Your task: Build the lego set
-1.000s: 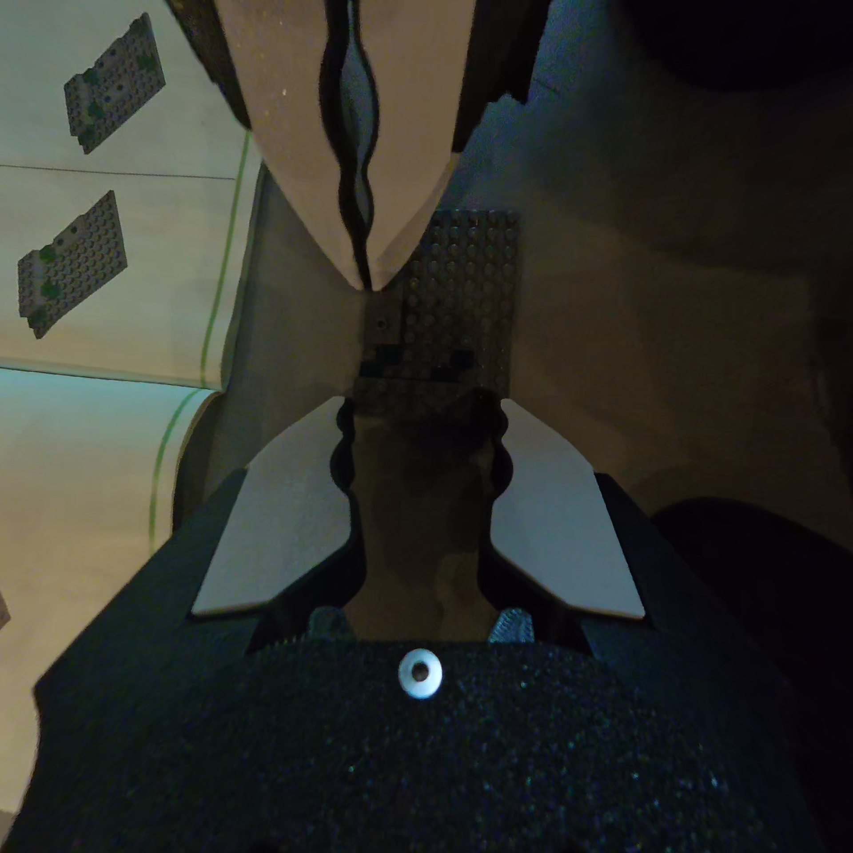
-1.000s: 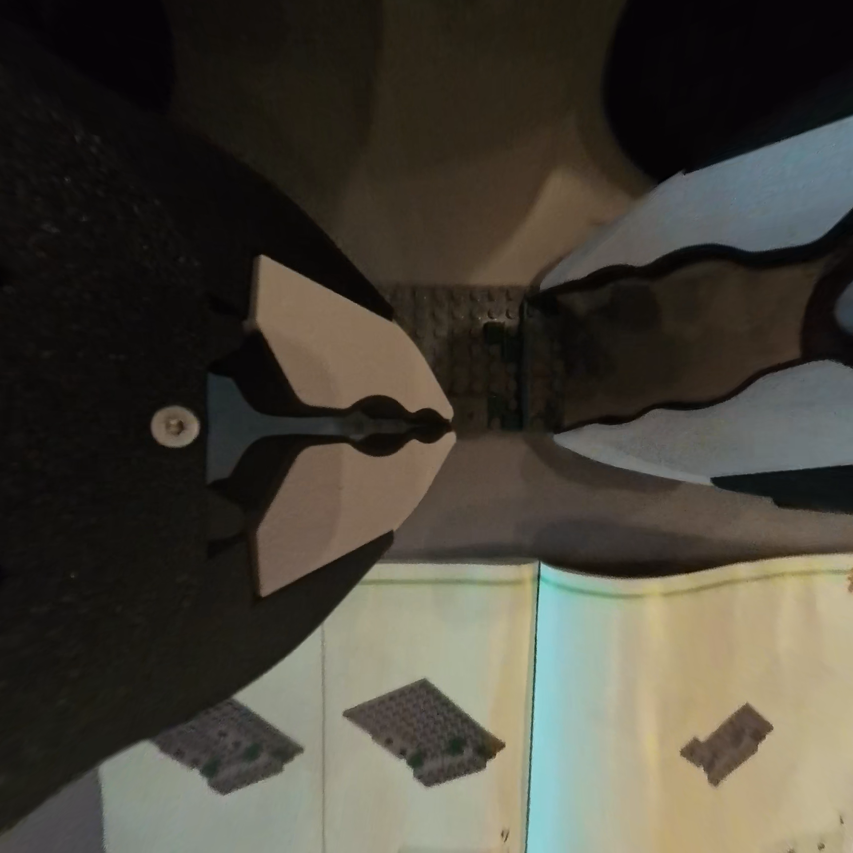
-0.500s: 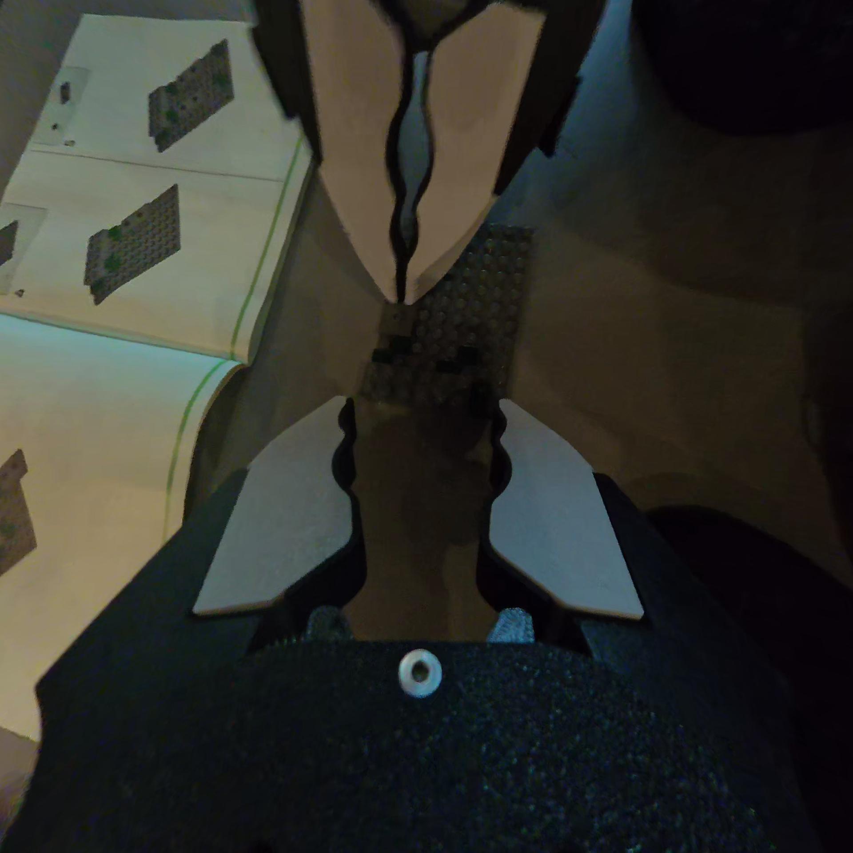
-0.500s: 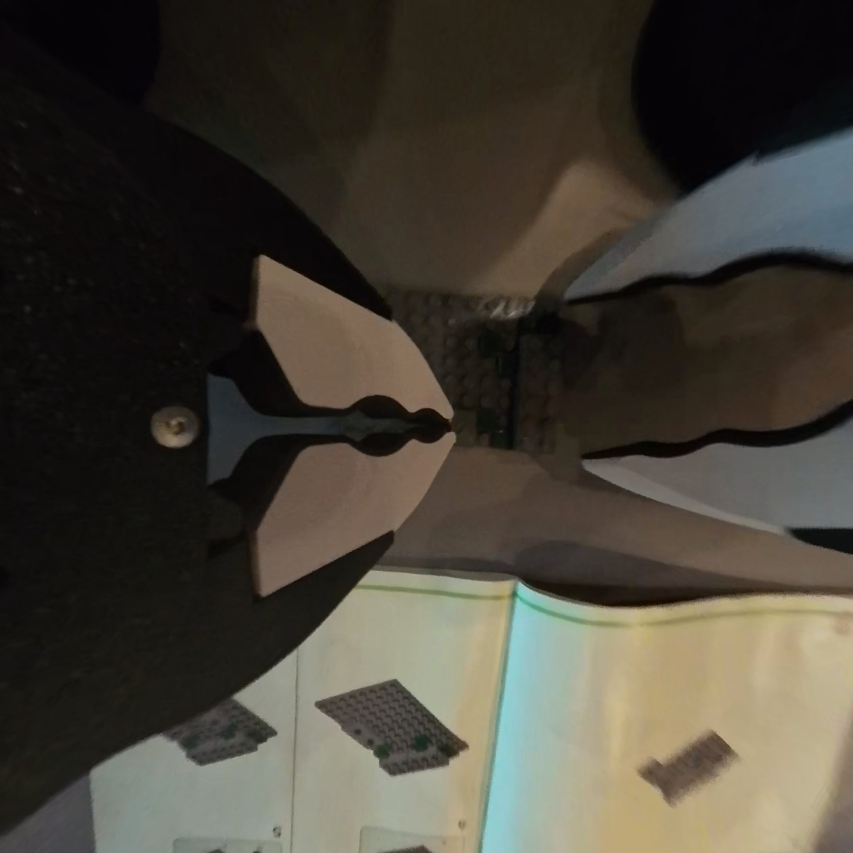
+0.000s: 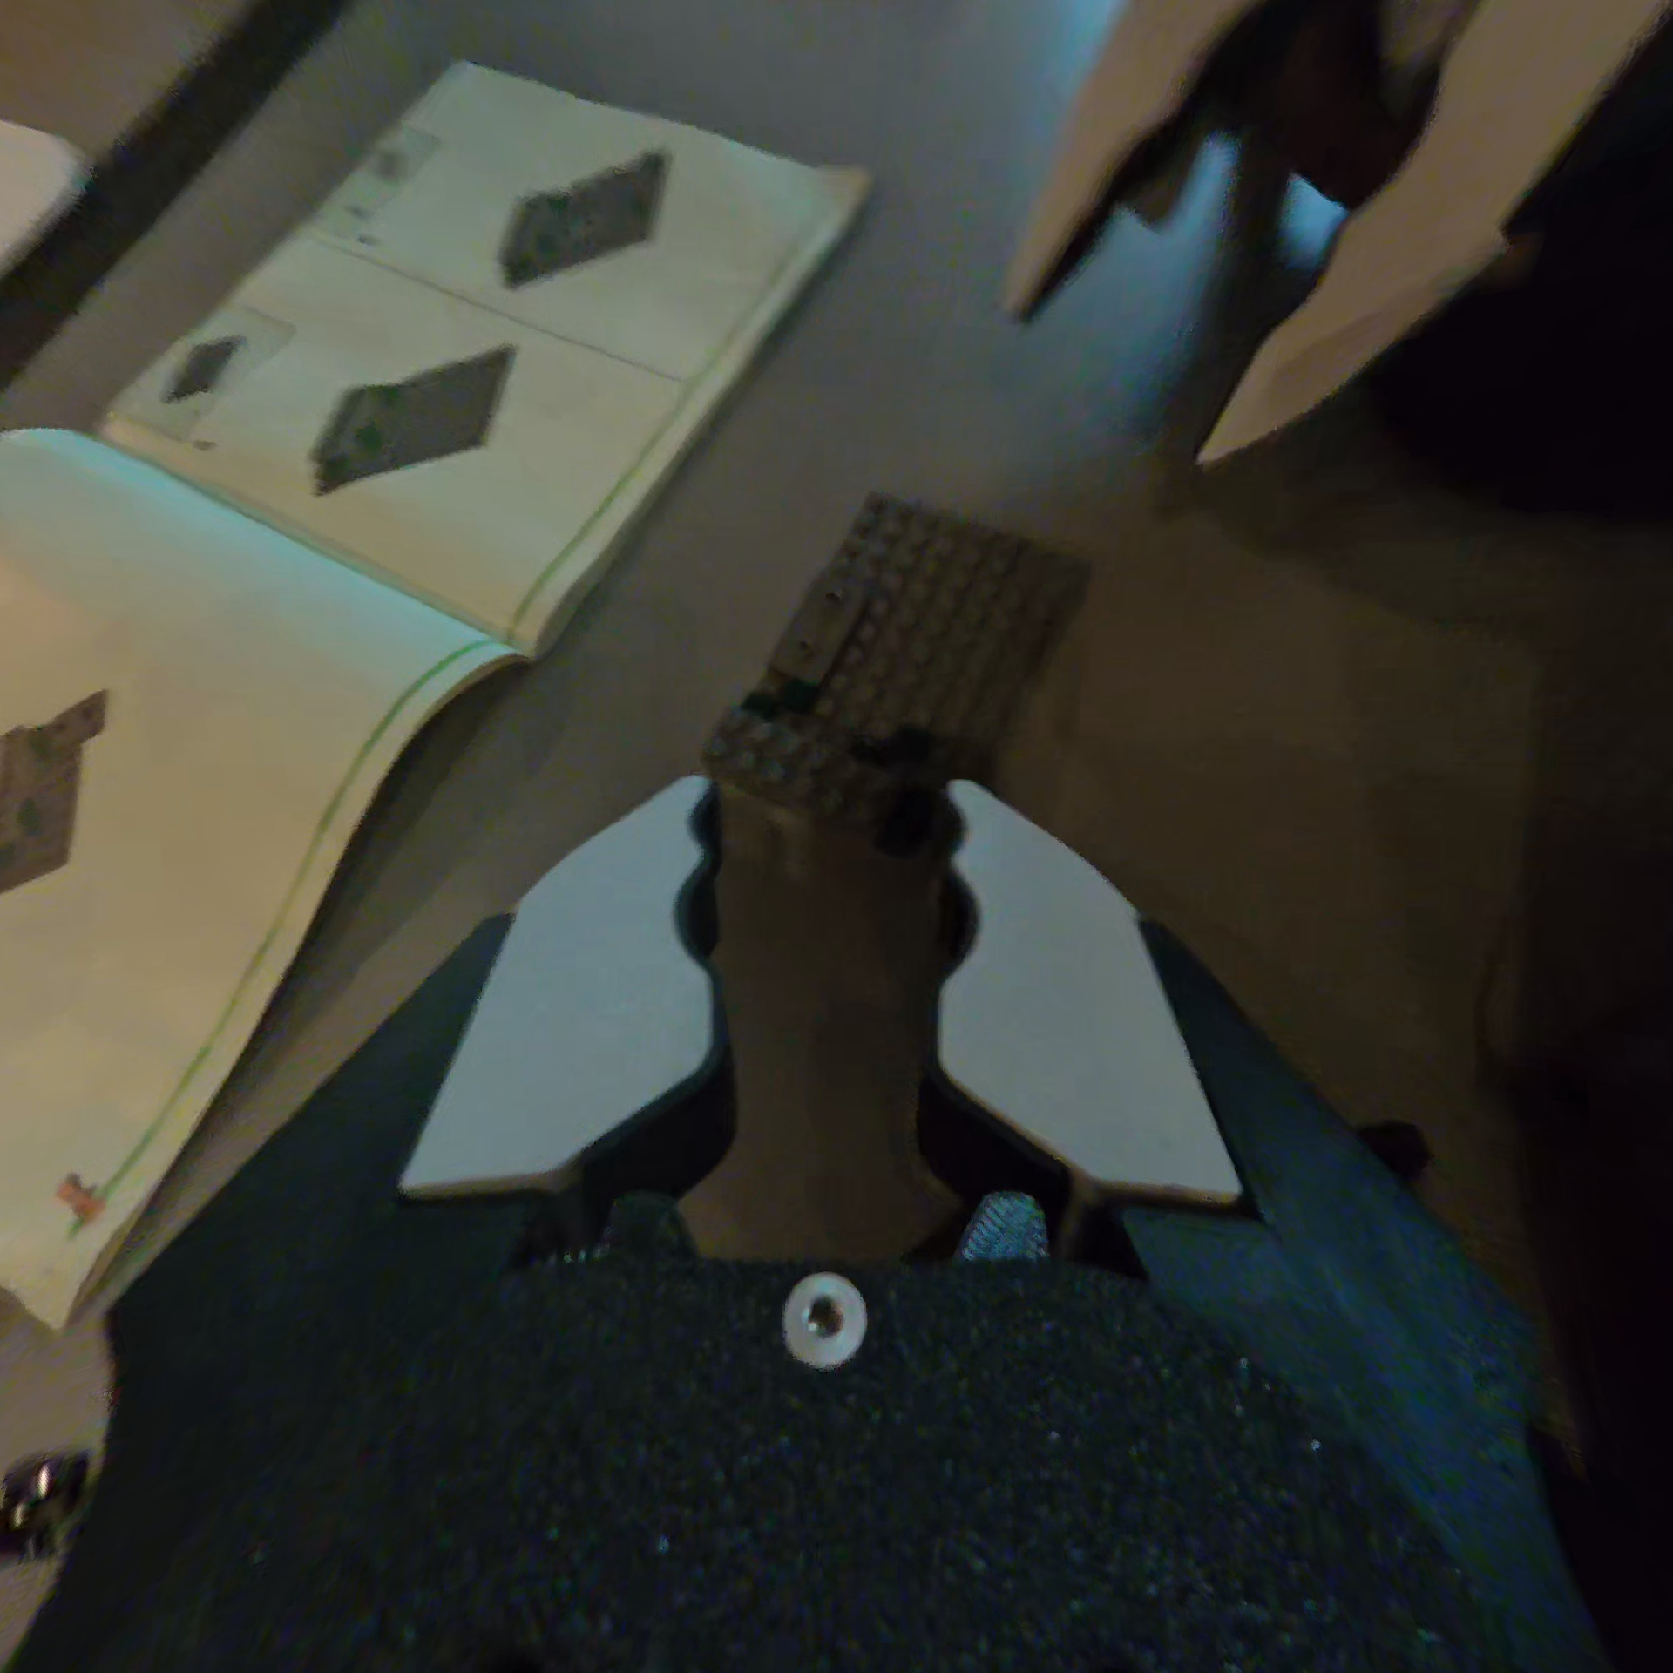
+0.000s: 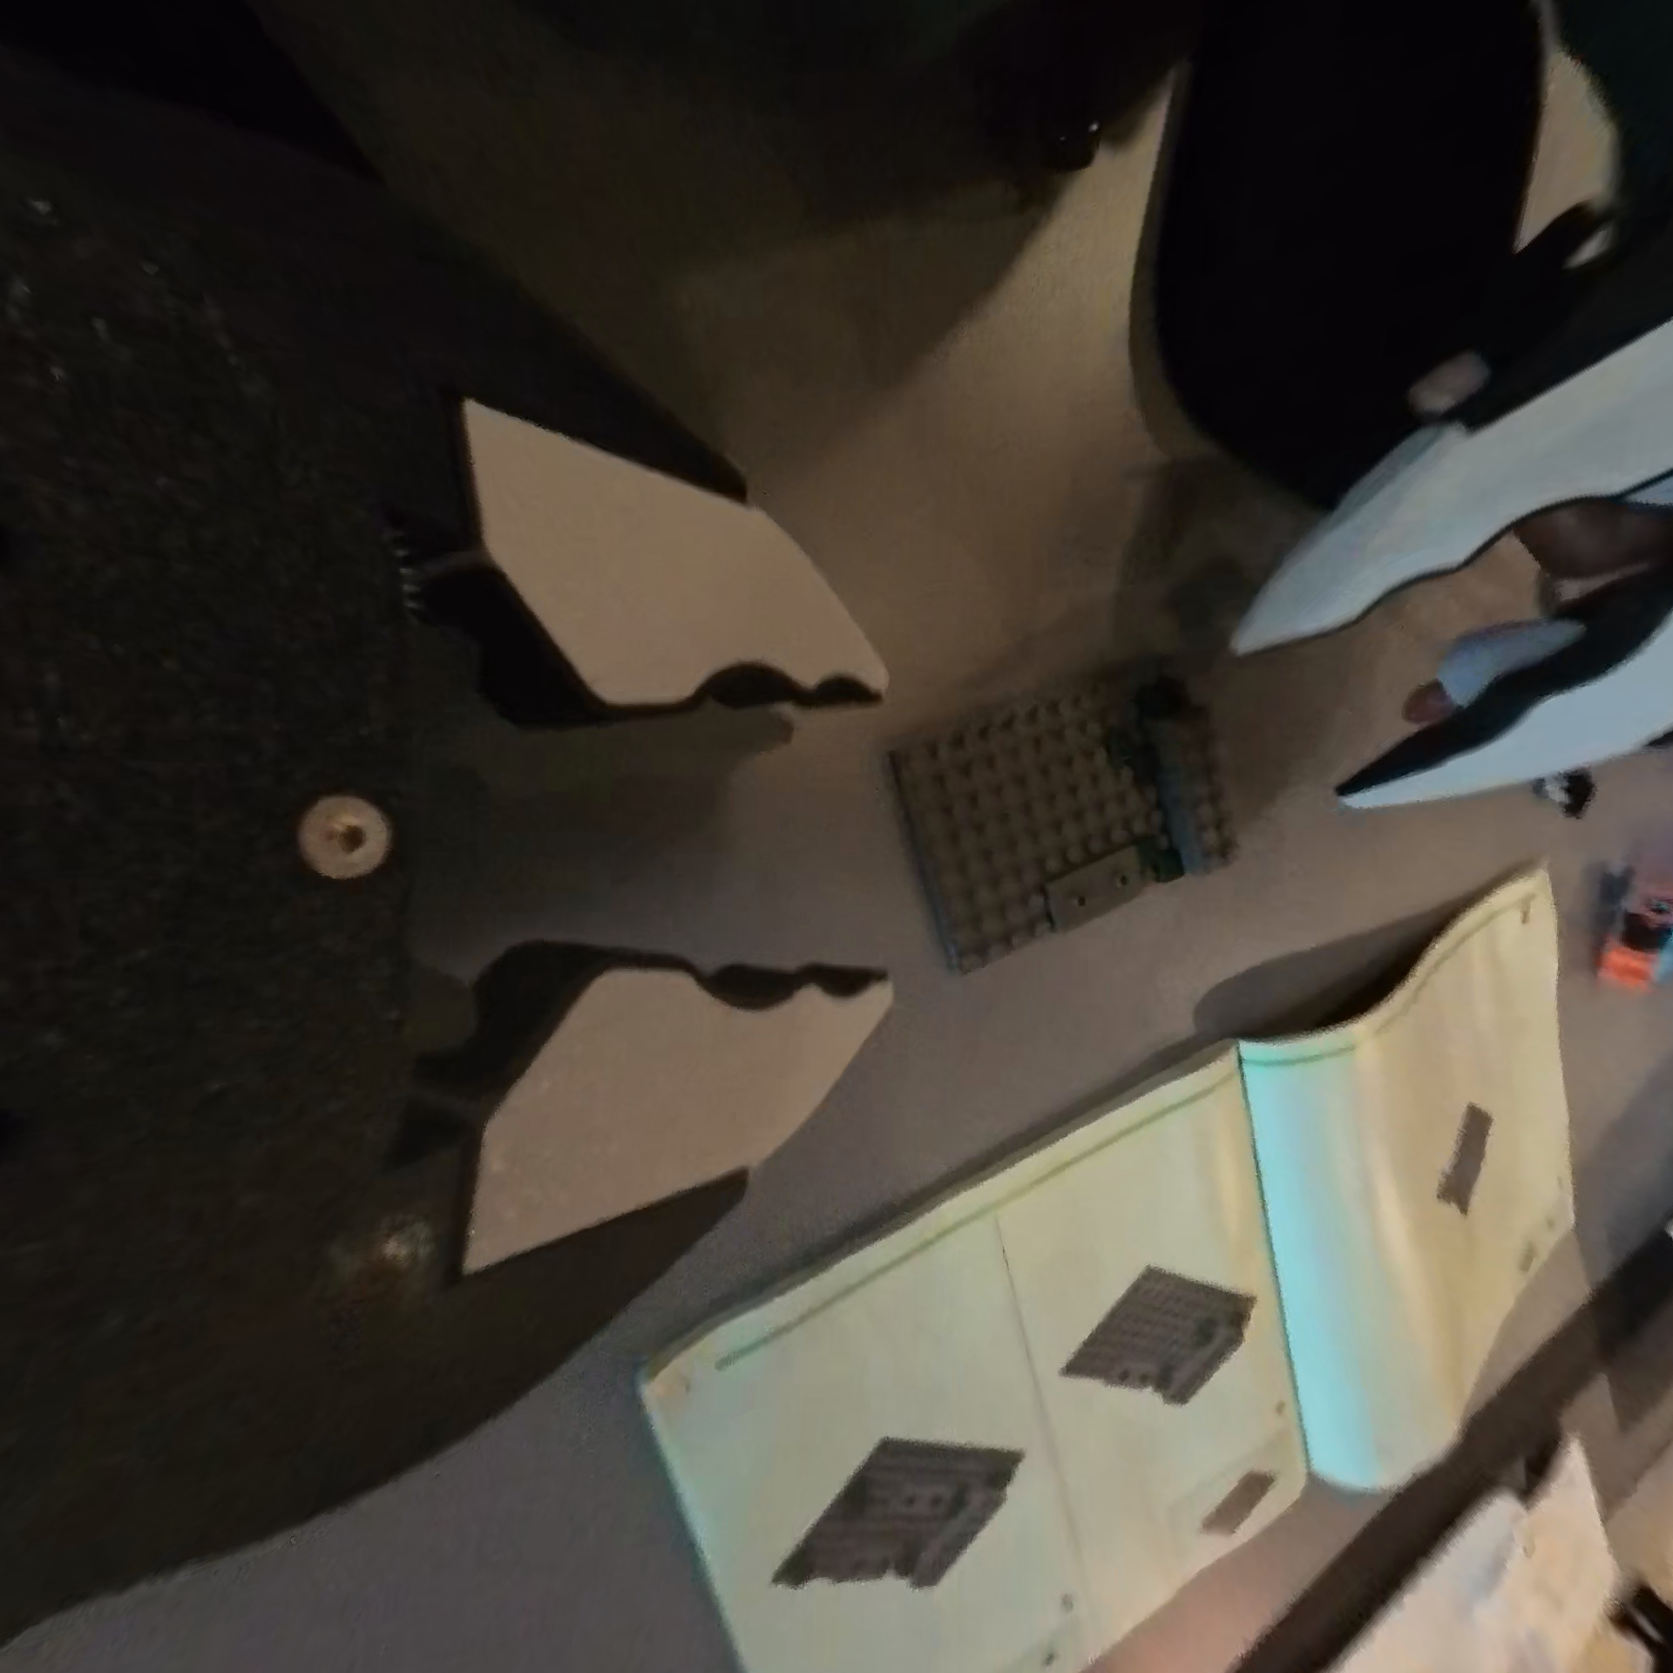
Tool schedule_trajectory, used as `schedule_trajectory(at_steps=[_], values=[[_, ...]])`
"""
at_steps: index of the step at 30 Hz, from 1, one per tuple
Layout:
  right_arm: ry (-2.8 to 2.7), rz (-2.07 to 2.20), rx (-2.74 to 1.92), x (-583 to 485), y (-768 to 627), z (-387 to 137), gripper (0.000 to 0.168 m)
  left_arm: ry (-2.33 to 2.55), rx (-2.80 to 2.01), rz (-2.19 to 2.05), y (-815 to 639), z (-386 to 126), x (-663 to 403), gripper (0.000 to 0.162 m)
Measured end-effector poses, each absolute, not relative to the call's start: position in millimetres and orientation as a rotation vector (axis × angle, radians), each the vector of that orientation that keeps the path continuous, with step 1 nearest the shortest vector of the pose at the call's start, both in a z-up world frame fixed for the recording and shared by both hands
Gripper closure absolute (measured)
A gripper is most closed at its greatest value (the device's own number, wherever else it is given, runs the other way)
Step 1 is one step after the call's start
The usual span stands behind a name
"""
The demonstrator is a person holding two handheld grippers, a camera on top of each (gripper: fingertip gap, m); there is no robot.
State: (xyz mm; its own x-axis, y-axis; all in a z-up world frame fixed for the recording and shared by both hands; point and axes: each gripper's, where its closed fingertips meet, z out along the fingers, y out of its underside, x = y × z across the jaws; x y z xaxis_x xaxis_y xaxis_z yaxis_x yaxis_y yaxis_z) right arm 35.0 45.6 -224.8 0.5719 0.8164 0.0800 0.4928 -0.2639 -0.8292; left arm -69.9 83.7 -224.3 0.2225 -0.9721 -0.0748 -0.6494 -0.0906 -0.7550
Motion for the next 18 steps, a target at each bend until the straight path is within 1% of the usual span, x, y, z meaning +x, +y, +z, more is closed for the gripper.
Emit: schedule_trajectory(at_steps=[1, 3, 6, 13, 18], values=[[-1.023, 0.444, -1.900, 38.0, 47.5, -219.7, 0.122, 1.453, -1.824, -0.580, 85.8, -222.2, -69.1, 0.124], [-0.967, 0.452, -1.862, 42.2, 50.5, -209.5, 0.148, 1.347, -1.833, -0.578, 87.6, -215.3, -66.0, 0.138], [-0.902, 0.461, -1.872, 51.7, 56.1, -205.8, 0.168, 1.192, -1.856, -0.560, 94.1, -206.9, -66.7, 0.162], [-0.817, 0.459, -1.889, 60.5, 63.2, -206.1, 0.168, 1.007, -1.922, -0.527, 101.8, -209.2, -66.9, 0.162], [-0.798, 0.445, -1.911, 56.1, 64.7, -201.4, 0.168, 0.947, -1.894, -0.589, 104.2, -201.6, -58.7, 0.162]])
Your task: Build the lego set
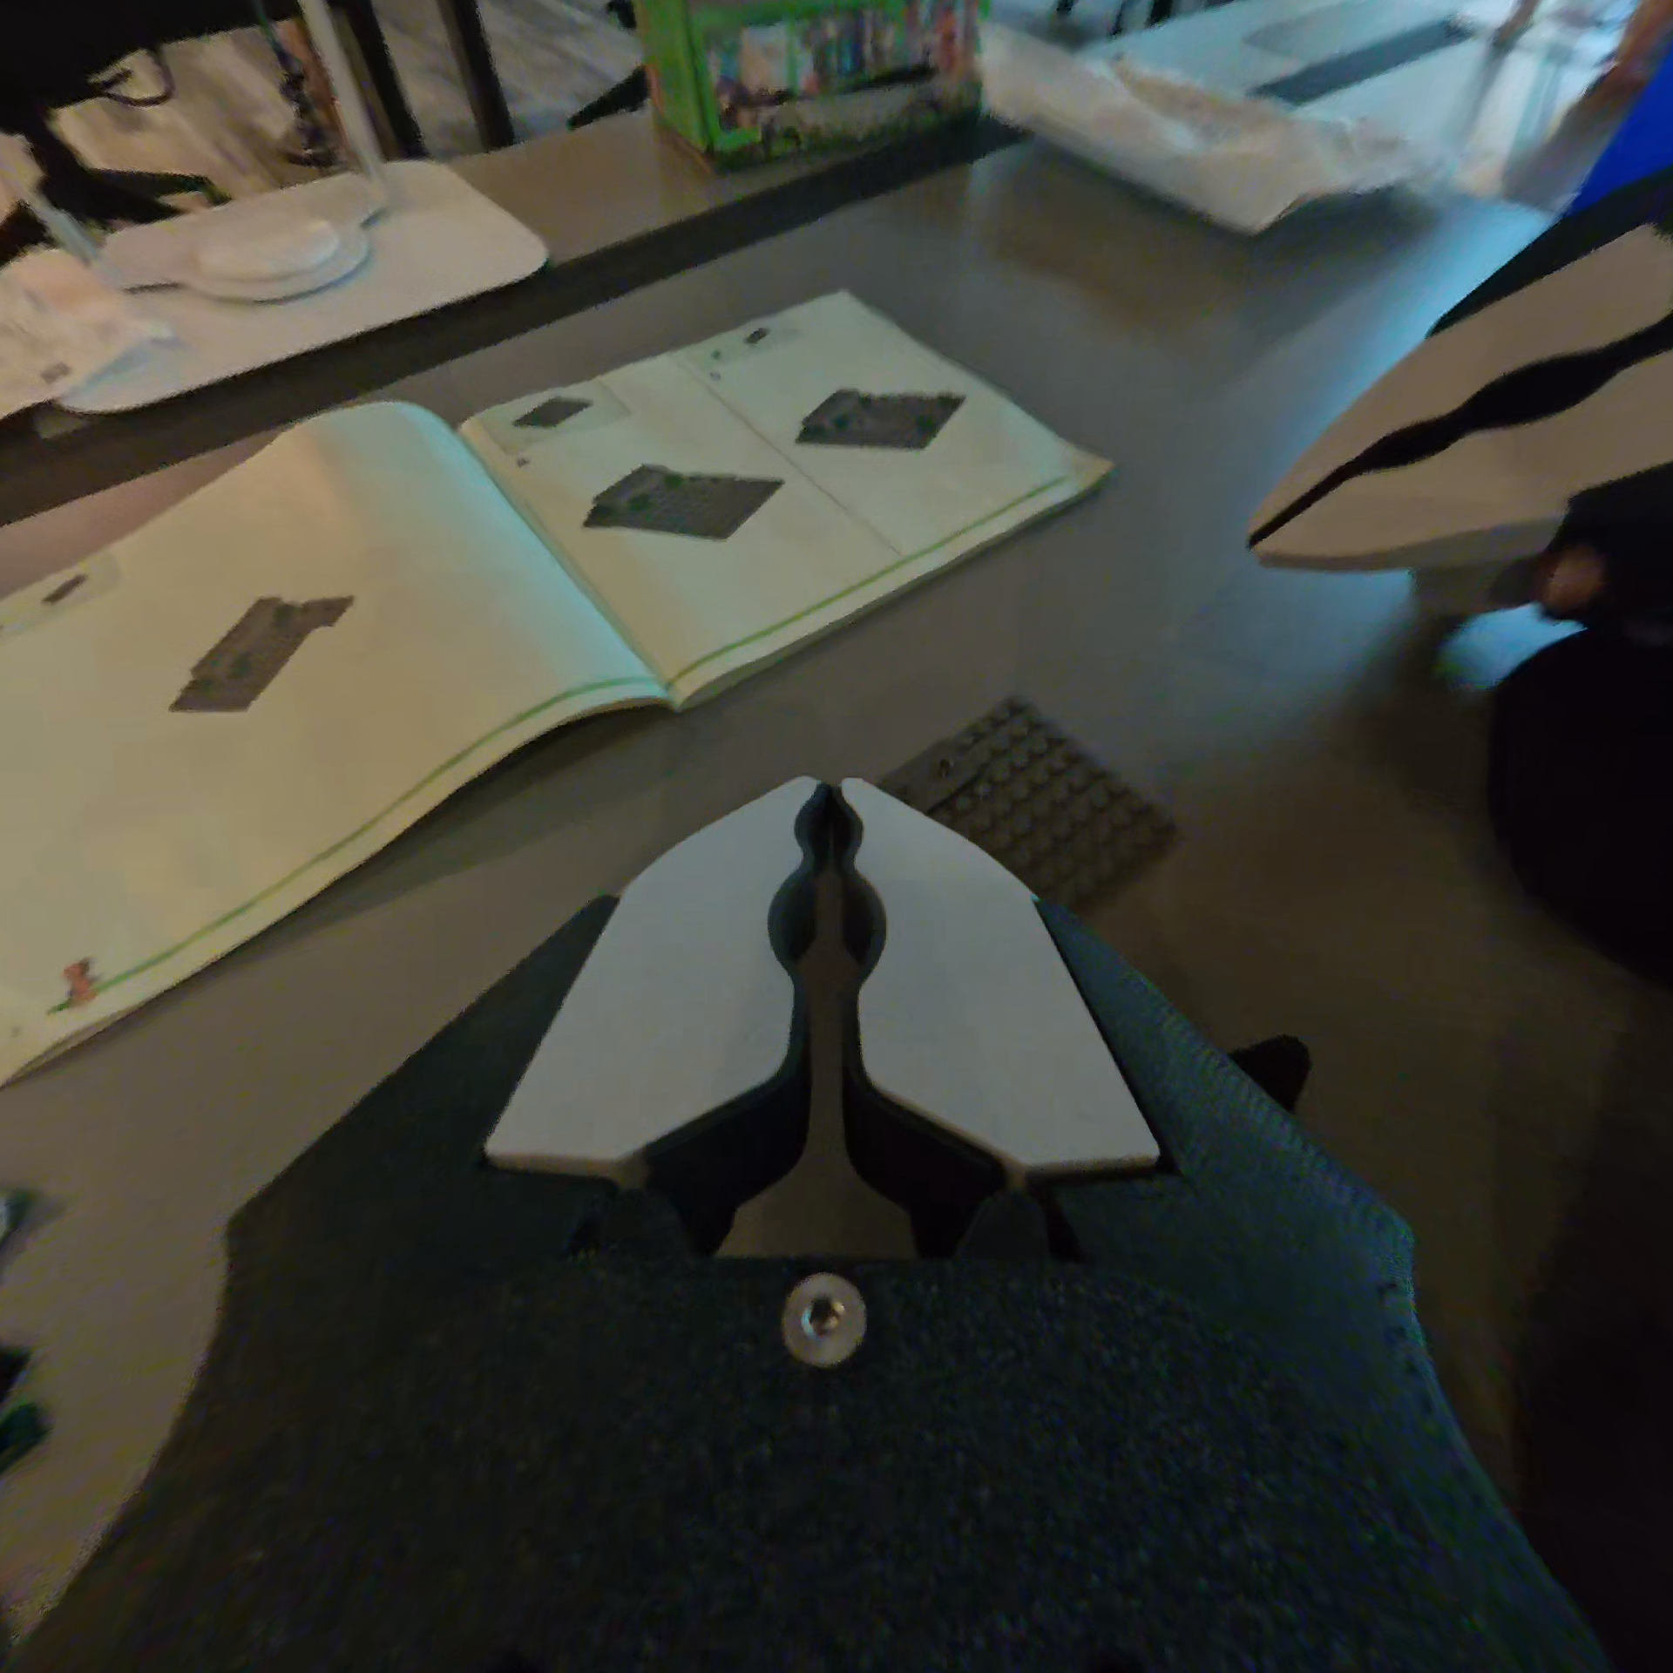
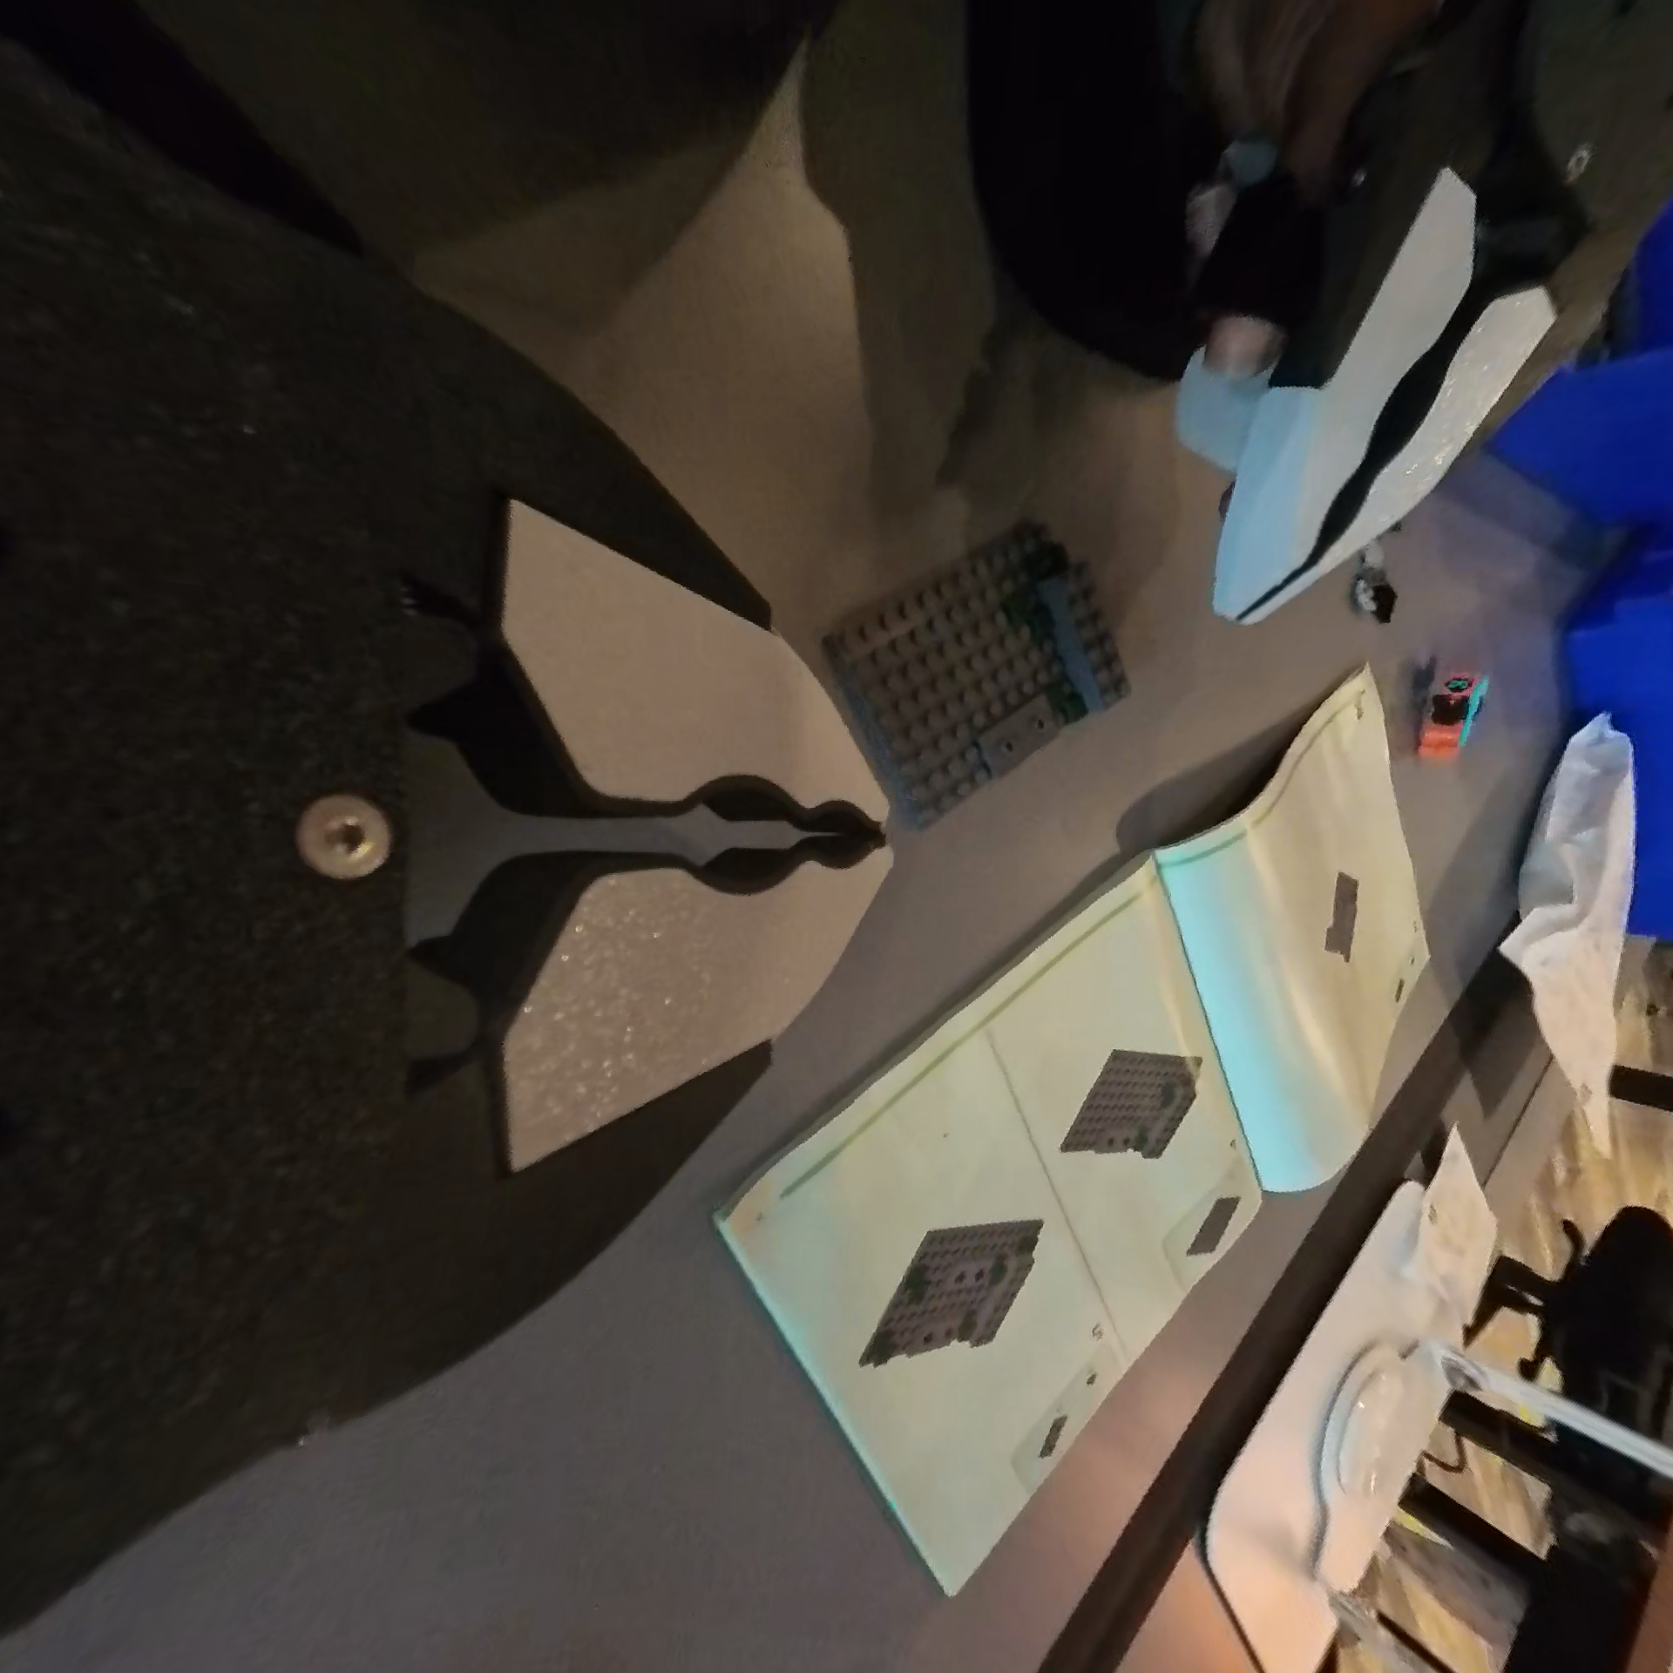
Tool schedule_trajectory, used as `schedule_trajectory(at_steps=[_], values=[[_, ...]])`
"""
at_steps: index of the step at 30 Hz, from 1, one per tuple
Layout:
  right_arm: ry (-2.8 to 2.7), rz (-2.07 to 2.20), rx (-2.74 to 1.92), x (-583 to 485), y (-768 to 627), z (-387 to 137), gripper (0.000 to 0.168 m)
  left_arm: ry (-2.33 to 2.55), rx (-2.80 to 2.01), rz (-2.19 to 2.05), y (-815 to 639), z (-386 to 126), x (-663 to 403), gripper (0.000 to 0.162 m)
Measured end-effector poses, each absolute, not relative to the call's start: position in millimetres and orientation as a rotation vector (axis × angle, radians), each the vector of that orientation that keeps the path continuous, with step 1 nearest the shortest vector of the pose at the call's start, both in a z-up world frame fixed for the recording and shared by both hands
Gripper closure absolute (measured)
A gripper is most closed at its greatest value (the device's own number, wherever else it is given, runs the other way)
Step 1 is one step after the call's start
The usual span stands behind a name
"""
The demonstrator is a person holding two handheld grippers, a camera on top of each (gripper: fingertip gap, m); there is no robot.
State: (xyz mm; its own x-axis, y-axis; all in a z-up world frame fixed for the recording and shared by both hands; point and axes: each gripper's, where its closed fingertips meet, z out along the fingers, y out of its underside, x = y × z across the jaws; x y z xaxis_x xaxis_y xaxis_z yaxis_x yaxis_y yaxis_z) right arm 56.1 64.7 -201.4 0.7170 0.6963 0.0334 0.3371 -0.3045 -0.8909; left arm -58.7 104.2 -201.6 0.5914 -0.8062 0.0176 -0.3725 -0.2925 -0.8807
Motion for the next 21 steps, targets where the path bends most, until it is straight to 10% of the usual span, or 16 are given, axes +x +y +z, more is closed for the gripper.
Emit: schedule_trajectory(at_steps=[10, 21], values=[[-0.882, 0.354, -1.928, 14.5, 64.0, -205.2, 0.159, 1.142, -1.776, -0.610, 97.3, -178.5, -88.6, 0.162], [-1.265, 0.417, -1.995, 5.3, 66.6, -230.5, 0.101, 1.123, -1.804, -0.572, 83.1, -181.7, -121.6, 0.162]])
